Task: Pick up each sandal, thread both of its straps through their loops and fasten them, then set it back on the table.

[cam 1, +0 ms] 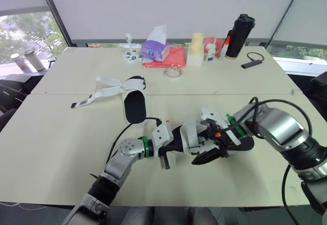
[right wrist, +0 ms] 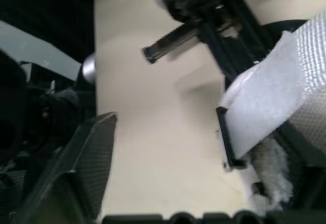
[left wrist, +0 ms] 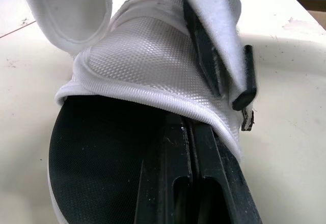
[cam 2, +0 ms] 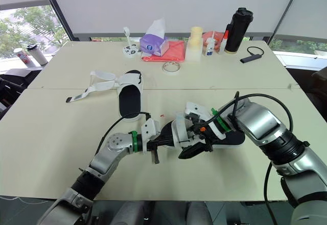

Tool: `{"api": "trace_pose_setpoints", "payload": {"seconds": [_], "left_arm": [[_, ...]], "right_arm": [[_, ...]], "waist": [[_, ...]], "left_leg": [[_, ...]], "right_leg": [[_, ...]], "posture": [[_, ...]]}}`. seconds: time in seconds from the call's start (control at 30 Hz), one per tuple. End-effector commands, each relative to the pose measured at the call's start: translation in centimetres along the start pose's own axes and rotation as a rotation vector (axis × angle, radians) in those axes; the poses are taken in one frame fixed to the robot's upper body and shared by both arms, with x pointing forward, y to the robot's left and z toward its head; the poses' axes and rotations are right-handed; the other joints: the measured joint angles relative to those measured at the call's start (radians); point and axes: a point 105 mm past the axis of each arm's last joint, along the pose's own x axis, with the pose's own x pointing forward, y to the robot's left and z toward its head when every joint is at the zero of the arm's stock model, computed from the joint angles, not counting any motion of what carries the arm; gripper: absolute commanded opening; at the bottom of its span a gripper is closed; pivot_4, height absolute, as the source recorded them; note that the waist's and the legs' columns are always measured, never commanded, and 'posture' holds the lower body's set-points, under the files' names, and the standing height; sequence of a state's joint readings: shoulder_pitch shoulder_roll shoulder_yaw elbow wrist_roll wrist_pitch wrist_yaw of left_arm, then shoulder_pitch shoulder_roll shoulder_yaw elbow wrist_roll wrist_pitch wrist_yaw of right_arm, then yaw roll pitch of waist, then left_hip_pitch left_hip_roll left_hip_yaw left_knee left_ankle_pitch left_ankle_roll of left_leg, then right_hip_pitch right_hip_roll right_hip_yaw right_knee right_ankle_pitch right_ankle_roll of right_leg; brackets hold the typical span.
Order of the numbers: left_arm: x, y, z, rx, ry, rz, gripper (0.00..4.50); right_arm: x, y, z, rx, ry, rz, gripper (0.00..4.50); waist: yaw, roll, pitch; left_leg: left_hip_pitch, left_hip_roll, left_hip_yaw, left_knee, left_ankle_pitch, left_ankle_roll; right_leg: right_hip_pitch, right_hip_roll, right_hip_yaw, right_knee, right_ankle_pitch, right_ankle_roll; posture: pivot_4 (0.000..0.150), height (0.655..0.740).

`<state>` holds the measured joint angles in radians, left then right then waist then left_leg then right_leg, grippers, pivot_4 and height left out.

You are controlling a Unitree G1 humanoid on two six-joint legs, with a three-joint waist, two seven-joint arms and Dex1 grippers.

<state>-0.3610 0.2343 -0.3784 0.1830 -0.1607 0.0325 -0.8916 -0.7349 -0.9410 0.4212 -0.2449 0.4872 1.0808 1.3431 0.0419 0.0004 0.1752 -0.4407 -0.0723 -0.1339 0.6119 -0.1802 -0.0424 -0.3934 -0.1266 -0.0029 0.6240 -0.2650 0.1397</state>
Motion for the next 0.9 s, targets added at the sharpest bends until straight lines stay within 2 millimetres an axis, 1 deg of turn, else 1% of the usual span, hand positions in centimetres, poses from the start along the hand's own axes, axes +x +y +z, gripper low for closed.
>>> {"api": "trace_pose_setpoints", "payload": {"seconds": [0.03,0.17,0.23,0.3,0.4,0.57,0.7,0.9], "left_arm": [[-0.8,-0.3,-3.6,-0.066,0.139,0.019,0.0],[-0.7,-0.4,-3.7,-0.066,0.138,0.014,0.0],[-0.6,-0.5,-3.7,-0.068,0.138,0.009,0.0],[-0.5,-0.5,-3.7,-0.069,0.137,0.008,0.0],[-0.4,-0.6,-3.7,-0.074,0.133,0.007,0.0],[-0.5,-0.8,-3.8,-0.076,0.133,0.001,0.0],[-0.5,-0.8,-3.8,-0.076,0.135,0.0,0.0],[-0.6,-0.8,-3.8,-0.077,0.135,0.002,0.0]], "right_arm": [[-2.1,0.4,0.1,0.013,-0.01,-0.061,3.87],[-3.5,1.2,0.0,0.015,-0.027,-0.086,3.87],[-4.6,2.1,0.3,0.053,-0.074,-0.085,3.87],[-4.9,2.5,0.3,0.091,-0.104,-0.083,3.87],[-4.5,3.1,-0.9,0.152,-0.119,-0.09,3.87],[-4.1,3.4,-1.6,0.227,-0.183,-0.112,3.87],[-2.7,2.6,-2.6,0.328,-0.261,-0.146,3.87],[-0.9,2.3,-4.0,0.389,-0.28,-0.166,3.87]], "waist": [[0.0,0.0,0.0],[0.0,0.0,0.0],[-0.001,0.0,0.0],[-0.001,0.0,0.0],[0.001,-0.001,0.0],[-0.002,0.001,-0.001],[-0.001,-0.003,-0.003],[-0.001,-0.002,-0.003]], "left_leg": [[0.0,0.0,0.0,0.0,0.0,0.0],[0.0,0.0,0.001,0.0,0.0,0.0],[-0.001,0.0,0.001,0.0,0.0,0.0],[-0.001,0.0,0.002,0.0,0.0,0.0],[-0.001,0.0,0.001,-0.001,0.0,0.0],[-0.002,0.0,0.004,-0.001,0.0,0.001],[-0.002,0.001,0.003,-0.001,0.0,0.001],[-0.002,0.0,0.003,-0.001,0.0,0.001]], "right_leg": [[0.0,0.0,0.0,0.0,0.0,0.0],[0.0,0.0,0.0,-0.002,0.0,0.0],[0.0,-0.001,0.0,-0.003,0.0,0.0],[0.001,-0.001,0.0,-0.004,0.0,0.0],[0.001,-0.001,-0.001,-0.004,0.0,0.0],[0.003,-0.003,-0.001,-0.005,0.001,0.0],[0.002,-0.003,-0.002,-0.006,0.001,0.0],[0.003,-0.003,-0.002,-0.006,0.001,0.0]], "posture": [[0.15,0.74],[0.15,0.74],[0.15,0.74],[0.15,0.74],[0.15,0.74],[0.15,0.74],[0.15,0.74],[0.15,0.74]]}}
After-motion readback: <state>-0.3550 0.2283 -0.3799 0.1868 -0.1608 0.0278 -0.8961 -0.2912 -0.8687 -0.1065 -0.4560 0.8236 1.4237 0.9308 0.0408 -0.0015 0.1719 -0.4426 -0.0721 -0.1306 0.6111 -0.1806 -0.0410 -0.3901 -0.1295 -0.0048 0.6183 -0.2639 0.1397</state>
